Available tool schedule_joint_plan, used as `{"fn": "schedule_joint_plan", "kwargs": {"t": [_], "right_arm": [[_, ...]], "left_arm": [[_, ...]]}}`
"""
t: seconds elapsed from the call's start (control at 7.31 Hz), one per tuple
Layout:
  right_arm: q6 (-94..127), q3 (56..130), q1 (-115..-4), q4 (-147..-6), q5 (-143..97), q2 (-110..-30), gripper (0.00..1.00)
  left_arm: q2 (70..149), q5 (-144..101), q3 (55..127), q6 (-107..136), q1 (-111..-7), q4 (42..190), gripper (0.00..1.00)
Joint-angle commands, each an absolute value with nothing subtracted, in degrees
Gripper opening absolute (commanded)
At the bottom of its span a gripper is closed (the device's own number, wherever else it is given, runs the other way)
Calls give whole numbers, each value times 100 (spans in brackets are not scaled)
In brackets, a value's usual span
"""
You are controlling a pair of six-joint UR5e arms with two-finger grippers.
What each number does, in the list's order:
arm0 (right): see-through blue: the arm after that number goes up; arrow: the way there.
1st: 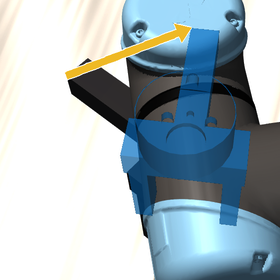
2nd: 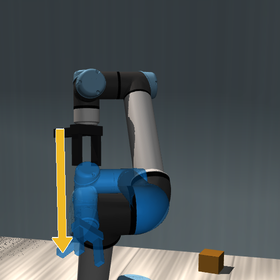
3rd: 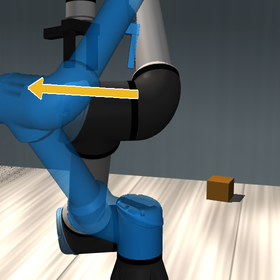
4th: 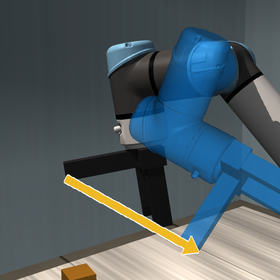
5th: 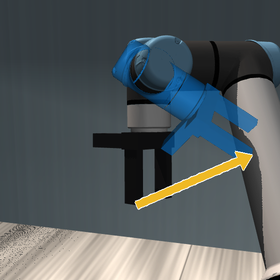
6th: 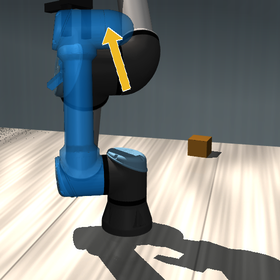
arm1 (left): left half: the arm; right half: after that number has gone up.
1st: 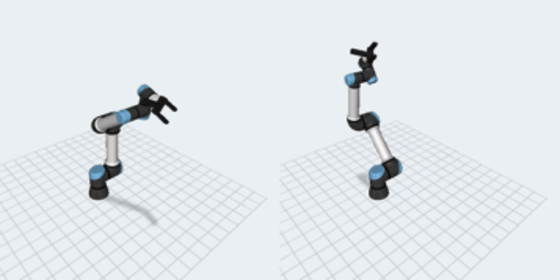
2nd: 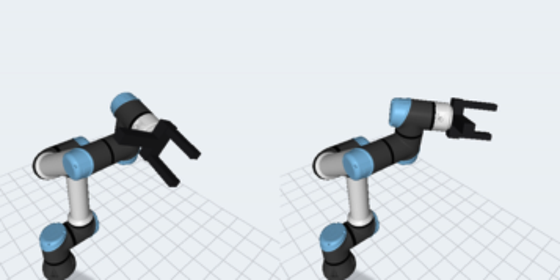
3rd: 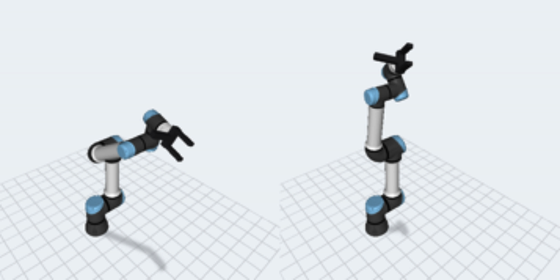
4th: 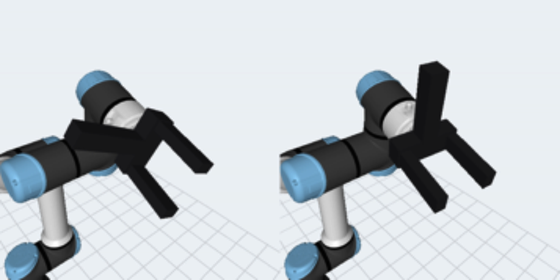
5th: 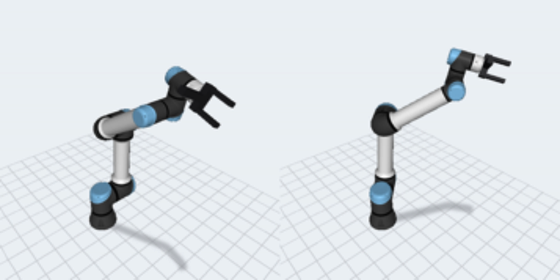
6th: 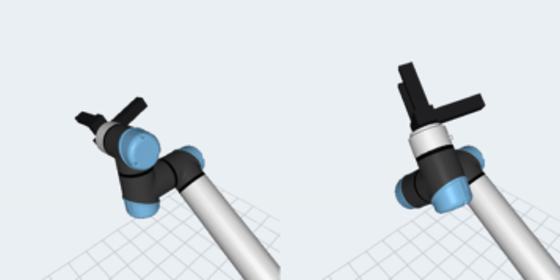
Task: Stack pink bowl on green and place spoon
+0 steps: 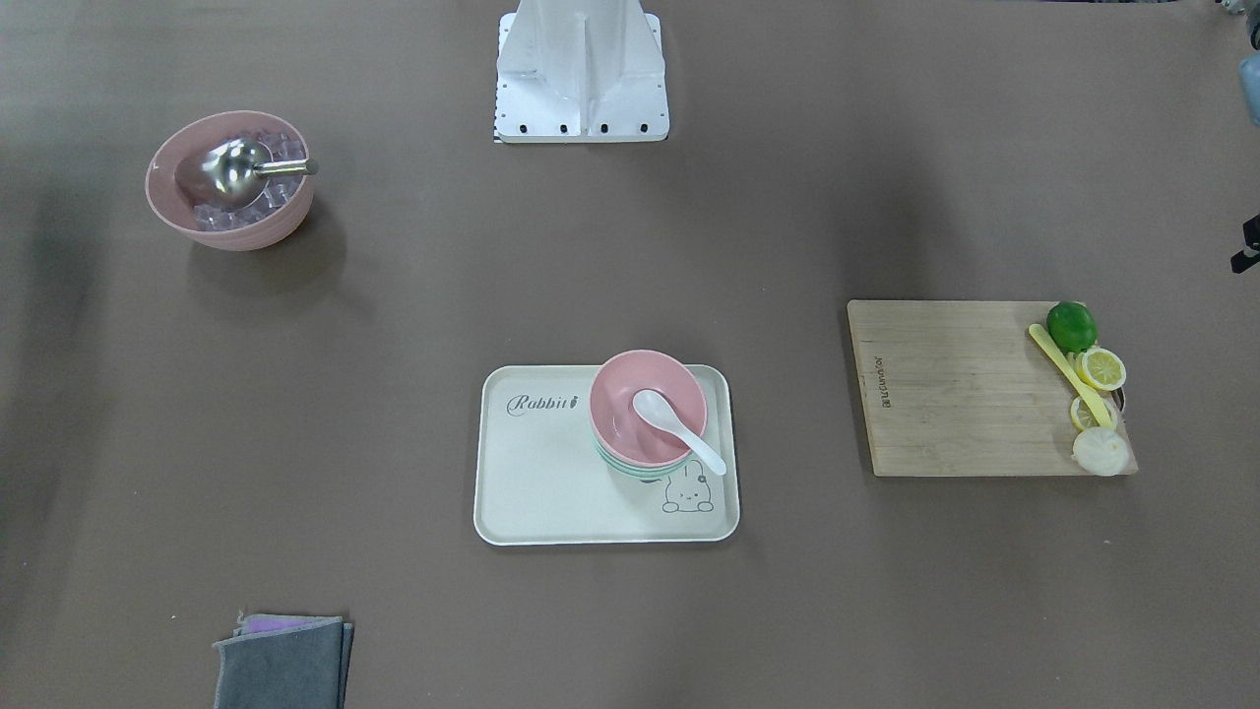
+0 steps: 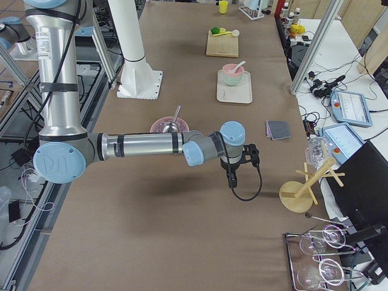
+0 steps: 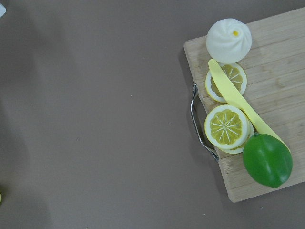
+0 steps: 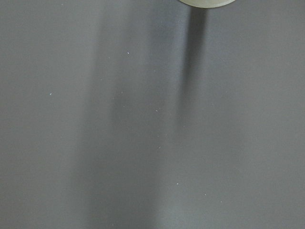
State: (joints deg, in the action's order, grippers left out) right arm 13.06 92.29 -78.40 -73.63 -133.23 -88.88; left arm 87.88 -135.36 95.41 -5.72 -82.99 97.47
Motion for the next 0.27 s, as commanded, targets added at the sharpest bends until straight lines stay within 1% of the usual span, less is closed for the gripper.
{"fn": "schedule_joint_plan", "kwargs": {"t": [0.0, 0.14], "right_arm": [[1310, 9229, -7840, -7356, -13324, -8895, 100], [1310, 9229, -7840, -7356, -13333, -8895, 100]], "left_arm": [[8806, -13535, 9536, -589, -8297, 9747, 98], [8824, -13526, 9545, -589, -8297, 9747, 98]]}}
